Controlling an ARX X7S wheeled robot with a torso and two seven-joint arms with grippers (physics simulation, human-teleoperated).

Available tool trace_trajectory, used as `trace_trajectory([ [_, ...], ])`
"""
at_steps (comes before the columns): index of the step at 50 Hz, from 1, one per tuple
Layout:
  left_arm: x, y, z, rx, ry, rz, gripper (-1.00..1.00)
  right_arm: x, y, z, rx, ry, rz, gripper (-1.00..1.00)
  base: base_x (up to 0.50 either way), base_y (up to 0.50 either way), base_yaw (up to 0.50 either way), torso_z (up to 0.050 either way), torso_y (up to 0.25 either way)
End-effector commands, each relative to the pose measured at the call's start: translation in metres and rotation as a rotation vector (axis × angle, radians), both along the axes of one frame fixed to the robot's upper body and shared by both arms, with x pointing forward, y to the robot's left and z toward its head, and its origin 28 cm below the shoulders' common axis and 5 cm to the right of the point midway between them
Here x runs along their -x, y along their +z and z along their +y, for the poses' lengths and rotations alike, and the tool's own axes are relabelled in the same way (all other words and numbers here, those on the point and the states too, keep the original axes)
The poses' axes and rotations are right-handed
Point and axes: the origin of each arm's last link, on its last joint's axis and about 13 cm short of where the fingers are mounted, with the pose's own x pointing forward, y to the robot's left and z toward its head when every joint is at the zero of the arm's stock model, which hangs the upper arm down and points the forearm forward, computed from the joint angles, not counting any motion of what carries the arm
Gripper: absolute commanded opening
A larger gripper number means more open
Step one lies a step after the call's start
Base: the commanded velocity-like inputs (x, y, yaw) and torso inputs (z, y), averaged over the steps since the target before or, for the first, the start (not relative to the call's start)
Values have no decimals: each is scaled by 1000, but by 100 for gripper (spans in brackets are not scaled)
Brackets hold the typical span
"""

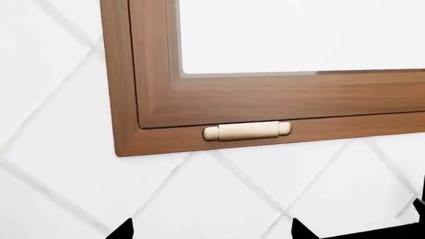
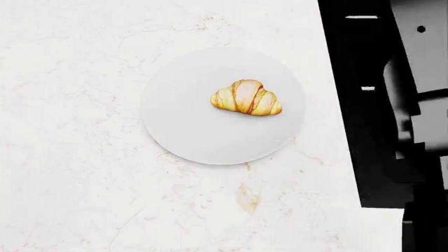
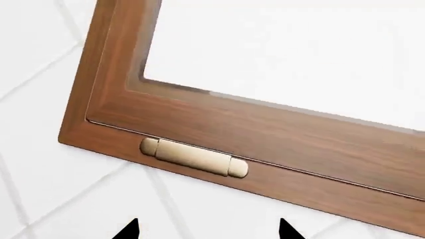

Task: Place the pastries on the plates.

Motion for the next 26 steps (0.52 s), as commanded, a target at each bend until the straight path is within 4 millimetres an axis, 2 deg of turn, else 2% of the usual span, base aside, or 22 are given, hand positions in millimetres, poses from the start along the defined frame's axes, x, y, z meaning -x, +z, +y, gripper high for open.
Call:
trace_trajectory([
  [1,-9,27,1,1,-11,-42,100,150,177,-36,22,-14,-1,100,0,0,0,0,0],
  [2,-9,27,0,-20,-29,-37,100,149,172,-35,0,-16,99,100,0,0,0,0,0],
  [7,-8,40,0,23,-33,-57,100,146,174,-33,-1,-10,109,100,0,0,0,0,0],
  [10,-9,41,-1,23,-28,-60,100,140,170,-34,0,-9,128,100,0,0,0,0,0],
  [15,-10,55,1,44,1,-82,100,133,161,-35,2,-2,151,100,0,0,0,0,0],
  [18,-10,67,0,51,4,-96,100,133,161,-34,-1,4,153,100,0,0,0,0,-7],
  [26,-6,80,-1,47,9,-117,100,135,168,-32,6,3,150,100,0,0,0,0,0],
])
